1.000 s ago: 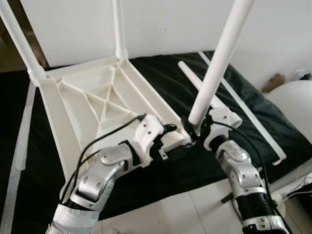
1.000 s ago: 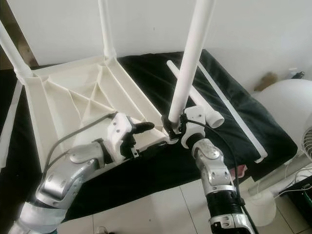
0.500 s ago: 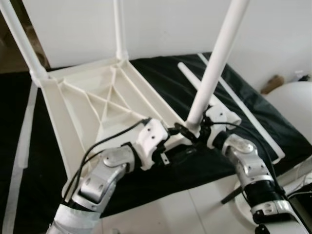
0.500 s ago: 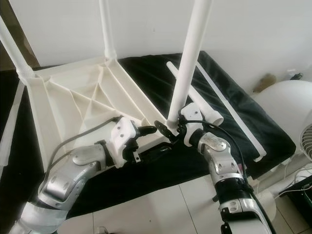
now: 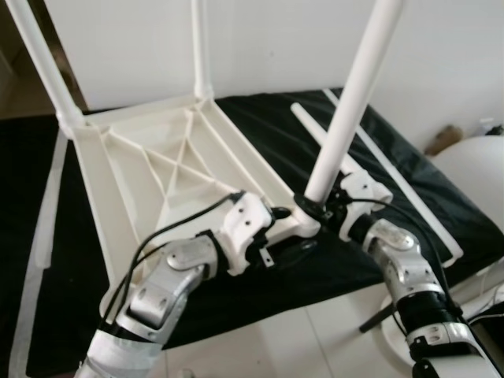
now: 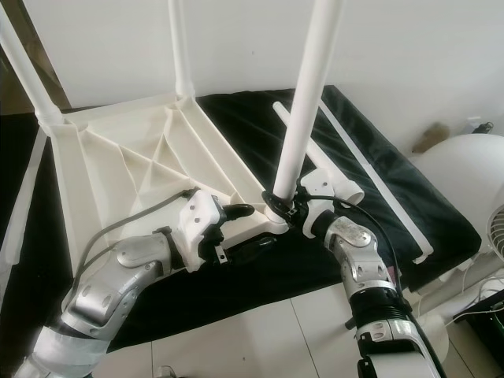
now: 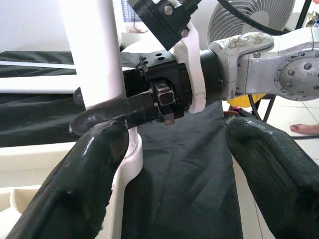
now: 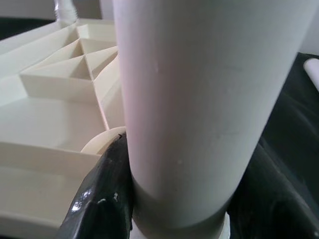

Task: Building children table

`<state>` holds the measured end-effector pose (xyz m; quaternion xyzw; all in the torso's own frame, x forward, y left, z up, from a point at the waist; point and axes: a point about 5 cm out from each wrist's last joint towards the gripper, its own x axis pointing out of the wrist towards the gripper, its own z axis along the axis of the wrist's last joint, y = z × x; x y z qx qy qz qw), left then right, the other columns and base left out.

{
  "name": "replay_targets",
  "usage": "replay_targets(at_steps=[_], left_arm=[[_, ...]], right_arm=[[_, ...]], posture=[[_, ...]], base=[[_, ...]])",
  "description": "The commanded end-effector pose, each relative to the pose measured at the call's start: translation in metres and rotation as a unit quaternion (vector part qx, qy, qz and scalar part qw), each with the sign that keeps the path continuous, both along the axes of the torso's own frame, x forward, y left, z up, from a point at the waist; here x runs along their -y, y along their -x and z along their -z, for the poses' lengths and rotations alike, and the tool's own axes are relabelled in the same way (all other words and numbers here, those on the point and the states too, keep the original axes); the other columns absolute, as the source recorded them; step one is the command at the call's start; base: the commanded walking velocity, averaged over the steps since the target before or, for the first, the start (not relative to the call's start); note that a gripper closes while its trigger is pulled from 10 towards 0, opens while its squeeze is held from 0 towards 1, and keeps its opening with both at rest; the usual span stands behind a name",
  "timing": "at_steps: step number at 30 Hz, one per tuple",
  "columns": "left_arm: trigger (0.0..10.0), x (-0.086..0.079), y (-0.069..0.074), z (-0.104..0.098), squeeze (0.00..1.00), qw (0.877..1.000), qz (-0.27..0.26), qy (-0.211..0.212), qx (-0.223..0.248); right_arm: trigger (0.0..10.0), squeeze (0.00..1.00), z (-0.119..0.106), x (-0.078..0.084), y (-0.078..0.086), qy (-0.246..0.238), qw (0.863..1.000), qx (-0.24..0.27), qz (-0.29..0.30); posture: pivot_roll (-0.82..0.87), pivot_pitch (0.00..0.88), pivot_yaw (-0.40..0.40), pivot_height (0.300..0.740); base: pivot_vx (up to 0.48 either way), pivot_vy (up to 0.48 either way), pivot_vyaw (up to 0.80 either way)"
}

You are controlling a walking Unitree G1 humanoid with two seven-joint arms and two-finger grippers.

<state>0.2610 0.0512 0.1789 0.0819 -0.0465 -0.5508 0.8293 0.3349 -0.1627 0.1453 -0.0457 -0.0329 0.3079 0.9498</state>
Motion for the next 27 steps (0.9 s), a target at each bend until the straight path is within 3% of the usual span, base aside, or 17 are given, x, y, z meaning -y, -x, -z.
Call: replay_targets(at_steps=[1, 10, 12, 17, 18, 21, 24, 26, 27], left_arm=[[10.0, 0.001, 0.001, 0.002, 0.00, 1.000, 0.010, -0.004, -0.001], [10.0, 0.002, 0.002, 0.003, 0.00, 1.000, 0.014, -0.001, -0.006], [10.0, 0.003, 0.003, 0.003, 0.00, 1.000, 0.016, -0.001, -0.006], [10.0, 0.004, 0.004, 0.003, 0.00, 1.000, 0.019, 0.001, -0.007], [10.0, 0.004, 0.004, 0.004, 0.00, 1.000, 0.020, 0.000, -0.007], [10.0, 0.003, 0.004, 0.004, 0.00, 1.000, 0.019, 0.000, -0.006], [10.0, 0.004, 0.004, 0.002, 0.00, 1.000, 0.019, 0.004, -0.006], [10.0, 0.004, 0.004, 0.002, 0.00, 1.000, 0.019, 0.004, -0.006], [10.0, 0.006, 0.004, 0.002, 0.00, 1.000, 0.022, 0.005, -0.007]], right_arm=[[10.0, 0.00, 0.016, 0.007, 0.004, -0.001, 0.999, -0.033, 0.035], [10.0, 0.00, 0.023, -0.002, 0.005, -0.031, 0.988, -0.046, 0.143], [10.0, 0.00, 0.024, -0.006, 0.005, -0.045, 0.977, -0.047, 0.204], [10.0, 0.00, 0.026, -0.013, 0.008, -0.060, 0.962, -0.051, 0.261], [10.0, 0.00, 0.029, -0.017, 0.009, -0.070, 0.951, -0.060, 0.293], [10.0, 0.00, 0.030, -0.023, 0.012, -0.088, 0.941, -0.064, 0.319], [10.0, 0.00, 0.028, -0.039, 0.018, -0.120, 0.917, -0.070, 0.373], [10.0, 0.00, 0.028, -0.039, 0.018, -0.120, 0.917, -0.070, 0.373], [10.0, 0.00, 0.026, -0.048, 0.020, -0.127, 0.919, -0.065, 0.367]], posture=[[-0.03, 0.020, -0.021, 0.740], [-0.04, 0.016, -0.021, 0.740], [-0.03, 0.012, -0.023, 0.740], [-0.03, 0.010, -0.030, 0.740], [-0.03, 0.009, -0.032, 0.740], [-0.03, 0.007, -0.037, 0.740], [-0.03, 0.004, -0.035, 0.740], [-0.03, 0.004, -0.035, 0.740], [-0.04, 0.002, -0.021, 0.740]], base=[[0.000, 0.000, 0.00], [0.000, 0.000, 0.00], [0.000, 0.000, 0.00], [0.000, 0.000, 0.00], [0.000, 0.000, 0.00], [0.000, 0.000, 0.00], [0.000, 0.000, 0.00], [0.000, 0.000, 0.00], [0.000, 0.000, 0.00]])
